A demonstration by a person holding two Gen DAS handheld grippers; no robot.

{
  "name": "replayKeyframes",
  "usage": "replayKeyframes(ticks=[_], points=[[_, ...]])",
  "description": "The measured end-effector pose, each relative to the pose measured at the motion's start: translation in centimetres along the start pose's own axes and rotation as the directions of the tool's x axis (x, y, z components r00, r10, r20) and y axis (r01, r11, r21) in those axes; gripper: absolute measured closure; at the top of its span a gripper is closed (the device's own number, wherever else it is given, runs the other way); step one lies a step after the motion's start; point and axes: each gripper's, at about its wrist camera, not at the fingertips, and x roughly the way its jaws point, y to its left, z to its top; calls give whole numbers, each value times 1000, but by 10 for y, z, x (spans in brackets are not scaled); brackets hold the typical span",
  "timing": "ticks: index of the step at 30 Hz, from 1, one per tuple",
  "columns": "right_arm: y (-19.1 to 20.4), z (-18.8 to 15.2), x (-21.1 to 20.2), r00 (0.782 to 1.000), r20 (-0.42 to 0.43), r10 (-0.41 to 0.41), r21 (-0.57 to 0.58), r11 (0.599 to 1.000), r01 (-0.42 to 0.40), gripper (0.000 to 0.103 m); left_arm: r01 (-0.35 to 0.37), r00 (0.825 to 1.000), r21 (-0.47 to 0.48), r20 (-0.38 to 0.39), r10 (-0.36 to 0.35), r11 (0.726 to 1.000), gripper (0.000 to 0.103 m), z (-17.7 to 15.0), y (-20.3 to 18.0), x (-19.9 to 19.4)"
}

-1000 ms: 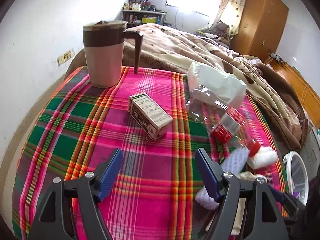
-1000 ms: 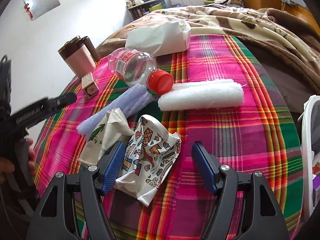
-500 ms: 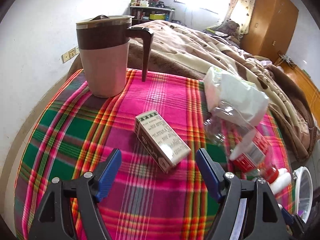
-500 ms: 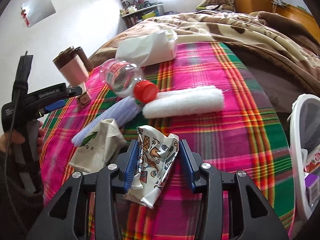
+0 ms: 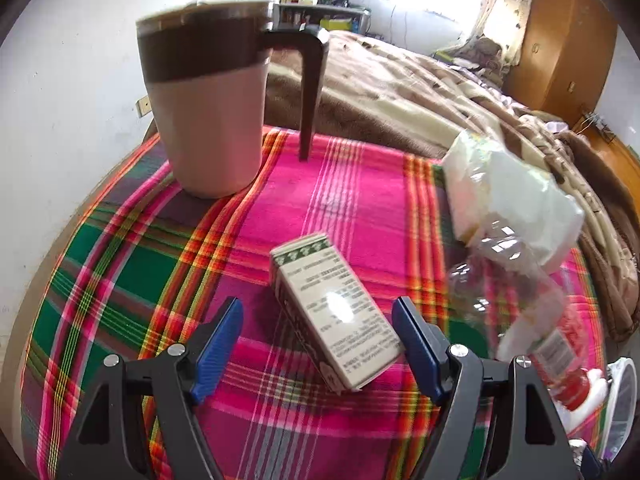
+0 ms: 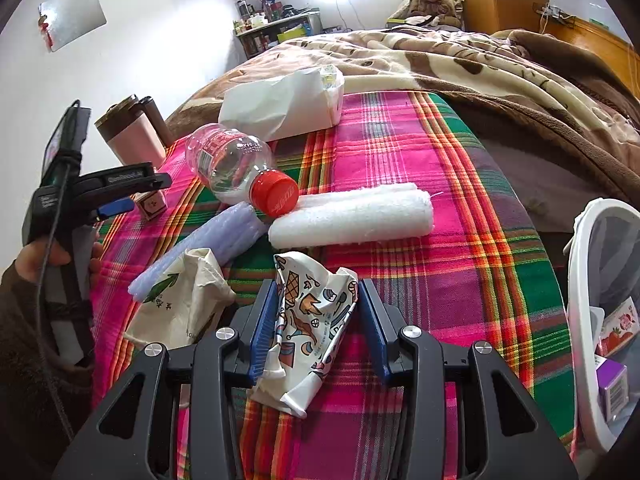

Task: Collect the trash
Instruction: 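Grasp the patterned snack wrapper with the right tool while the left tool grasps the small white medicine box, then carry the wrapper and medicine box over the wastebasket and open both tools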

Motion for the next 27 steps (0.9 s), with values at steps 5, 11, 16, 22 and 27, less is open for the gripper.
replayKeyframes(ticks=[5,11,16,22,27], points=[[0,0,0,1000,0,-1,2,1000,1,61,-8,1000,-11,13,8,1000,36,-2,2,-1],[-1,0,-1,1000,5,0,8,1000,0,61,1,1000,14,18,-1,1000,70,-8,-1,-6],[-3,-2,-4,1000,13,1,14,1000,-1,61,15,999,29,35,-16,999,71,-13,-4,-16],[-5,-2,-11,1000,30,5,22,1000,-6,61,49,997,29,54,-51,998,71,-23,-5,-33],[-8,-3,-23,998,59,6,30,1000,-8,61,75,994,47,78,-78,996,71,-30,-11,-53]])
